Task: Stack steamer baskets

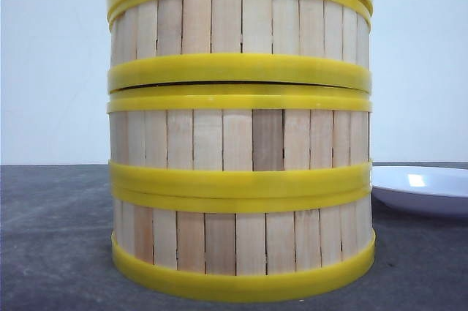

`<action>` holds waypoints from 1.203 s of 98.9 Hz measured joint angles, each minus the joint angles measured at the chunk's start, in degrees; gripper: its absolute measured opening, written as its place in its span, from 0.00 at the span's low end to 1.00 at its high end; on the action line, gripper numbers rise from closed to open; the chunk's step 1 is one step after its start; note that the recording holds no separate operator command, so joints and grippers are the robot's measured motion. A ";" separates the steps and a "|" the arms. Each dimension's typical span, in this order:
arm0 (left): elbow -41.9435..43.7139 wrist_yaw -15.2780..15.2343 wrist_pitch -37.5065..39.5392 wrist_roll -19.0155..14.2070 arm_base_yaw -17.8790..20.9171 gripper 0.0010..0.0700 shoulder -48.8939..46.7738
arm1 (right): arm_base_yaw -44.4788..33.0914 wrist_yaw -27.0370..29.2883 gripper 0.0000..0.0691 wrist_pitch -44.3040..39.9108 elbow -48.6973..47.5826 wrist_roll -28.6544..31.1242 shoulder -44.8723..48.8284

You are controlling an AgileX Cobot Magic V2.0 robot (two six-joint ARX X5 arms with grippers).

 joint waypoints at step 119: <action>-12.00 1.92 12.55 0.00 0.00 0.42 0.00 | 3.04 22.73 0.59 12.83 -21.14 -0.33 -47.19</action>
